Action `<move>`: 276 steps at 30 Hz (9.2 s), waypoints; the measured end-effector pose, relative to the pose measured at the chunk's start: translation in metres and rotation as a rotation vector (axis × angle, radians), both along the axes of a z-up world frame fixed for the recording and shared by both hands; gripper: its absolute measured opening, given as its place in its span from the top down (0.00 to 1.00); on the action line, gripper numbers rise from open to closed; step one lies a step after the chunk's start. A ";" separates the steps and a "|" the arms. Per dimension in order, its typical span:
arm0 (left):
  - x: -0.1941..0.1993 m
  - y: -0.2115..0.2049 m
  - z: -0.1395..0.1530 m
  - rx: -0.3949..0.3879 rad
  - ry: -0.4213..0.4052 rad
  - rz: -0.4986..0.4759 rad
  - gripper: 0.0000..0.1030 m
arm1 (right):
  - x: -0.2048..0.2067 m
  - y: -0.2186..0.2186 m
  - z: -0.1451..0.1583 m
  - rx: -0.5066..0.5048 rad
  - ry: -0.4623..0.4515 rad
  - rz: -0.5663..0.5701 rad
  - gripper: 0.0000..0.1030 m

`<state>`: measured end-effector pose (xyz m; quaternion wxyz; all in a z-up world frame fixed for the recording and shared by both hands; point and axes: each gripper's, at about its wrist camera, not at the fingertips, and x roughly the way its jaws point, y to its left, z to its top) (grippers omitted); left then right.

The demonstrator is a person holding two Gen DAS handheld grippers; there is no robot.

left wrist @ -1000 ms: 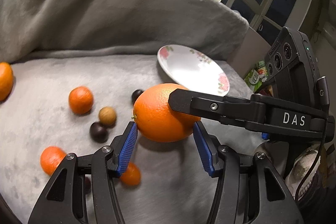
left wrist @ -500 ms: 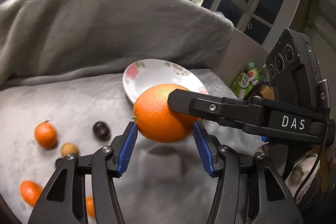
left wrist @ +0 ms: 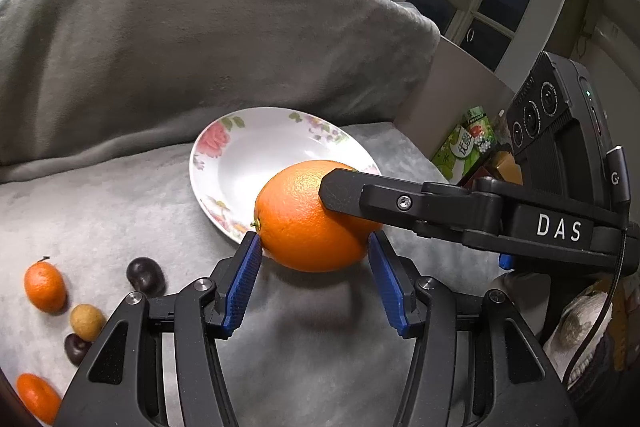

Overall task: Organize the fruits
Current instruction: 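Carry the large orange with the left gripper onto the floral plate, then open the left gripper and withdraw toward the remaining fruits, then grasp a mandarin with the left gripper while the right gripper grasps a brown kiwi, then carry the mandarin and kiwi to the plate and release both, then withdraw the left tool from the plate toward the remaining fruits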

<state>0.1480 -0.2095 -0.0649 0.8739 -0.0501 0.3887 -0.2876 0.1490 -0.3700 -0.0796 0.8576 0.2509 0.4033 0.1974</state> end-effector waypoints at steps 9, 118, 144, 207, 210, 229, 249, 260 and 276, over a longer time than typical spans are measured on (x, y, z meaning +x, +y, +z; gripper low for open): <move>-0.006 0.002 0.006 0.028 -0.033 0.000 0.50 | -0.006 -0.002 0.014 -0.070 -0.058 -0.046 0.34; -0.053 0.196 -0.047 0.002 0.105 0.290 0.62 | 0.020 0.194 -0.046 -0.202 0.074 0.341 0.72; -0.046 0.180 -0.019 -0.036 0.041 0.268 0.63 | -0.026 0.133 0.002 -0.296 -0.120 0.246 0.72; 0.099 0.030 0.011 -0.003 0.009 0.008 0.46 | -0.010 0.070 0.006 -0.424 -0.214 0.115 0.41; 0.098 0.030 0.015 -0.005 -0.006 0.011 0.31 | -0.014 0.069 0.007 -0.427 -0.220 0.114 0.40; 0.091 0.039 0.026 0.014 0.014 0.060 0.21 | -0.027 0.069 0.021 -0.417 -0.266 0.100 0.12; 0.047 0.114 0.062 -0.020 -0.080 0.168 0.22 | -0.056 0.096 0.034 -0.410 -0.289 0.186 0.12; 0.009 0.180 0.051 -0.024 -0.070 0.266 0.23 | -0.052 0.119 0.027 -0.365 -0.254 0.280 0.12; -0.054 0.189 0.008 -0.026 0.033 0.194 0.43 | -0.032 0.148 0.005 -0.311 -0.158 0.378 0.24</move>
